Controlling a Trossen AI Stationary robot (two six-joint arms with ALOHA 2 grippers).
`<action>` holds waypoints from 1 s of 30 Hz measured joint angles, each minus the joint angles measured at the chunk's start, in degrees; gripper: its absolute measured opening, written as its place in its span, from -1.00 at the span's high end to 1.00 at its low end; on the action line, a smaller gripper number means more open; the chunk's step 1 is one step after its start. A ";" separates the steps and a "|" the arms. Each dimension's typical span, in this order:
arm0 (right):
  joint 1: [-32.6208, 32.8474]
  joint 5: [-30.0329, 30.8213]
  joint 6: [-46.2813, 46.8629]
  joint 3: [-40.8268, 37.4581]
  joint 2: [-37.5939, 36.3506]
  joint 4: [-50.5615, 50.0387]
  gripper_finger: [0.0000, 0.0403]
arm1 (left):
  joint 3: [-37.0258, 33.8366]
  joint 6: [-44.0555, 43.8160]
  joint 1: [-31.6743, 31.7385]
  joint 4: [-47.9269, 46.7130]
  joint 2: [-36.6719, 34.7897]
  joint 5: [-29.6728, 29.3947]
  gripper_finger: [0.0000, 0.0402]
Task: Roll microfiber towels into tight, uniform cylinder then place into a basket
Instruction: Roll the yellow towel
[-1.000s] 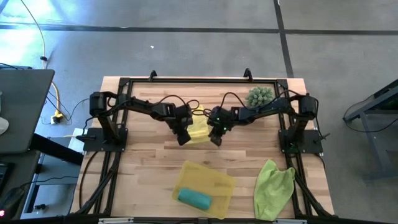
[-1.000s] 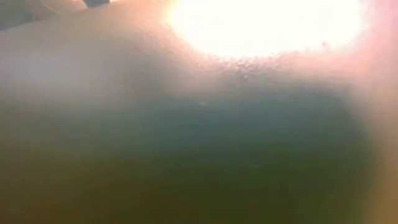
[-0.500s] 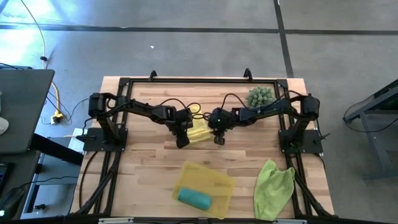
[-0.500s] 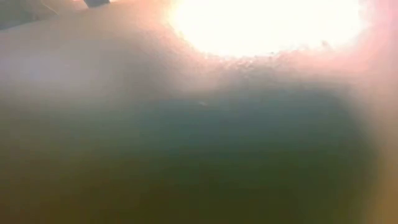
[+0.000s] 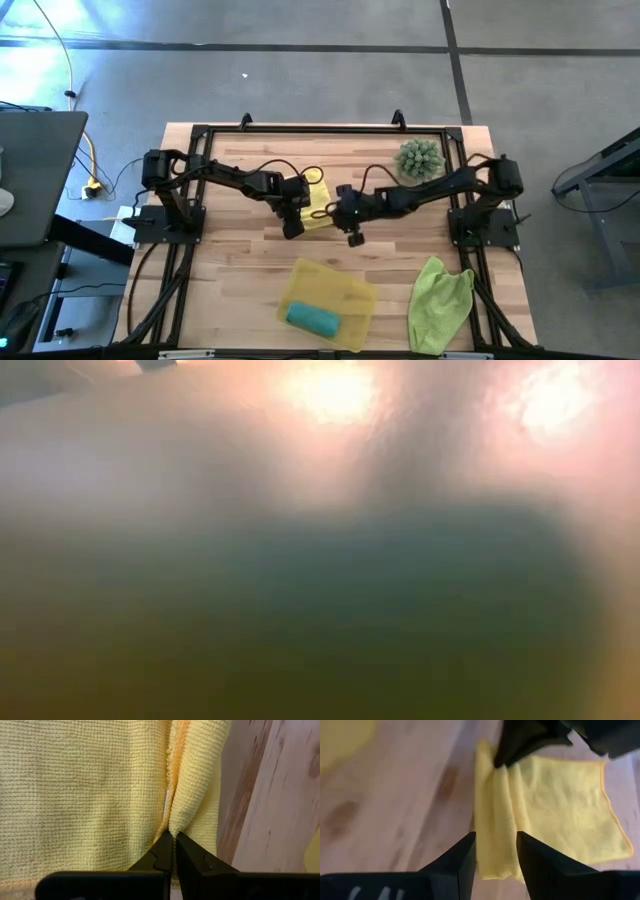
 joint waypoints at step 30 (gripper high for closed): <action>-4.27 -2.80 -2.51 0.20 10.65 3.94 0.08 | -0.07 9.44 0.07 0.22 0.17 2.32 0.98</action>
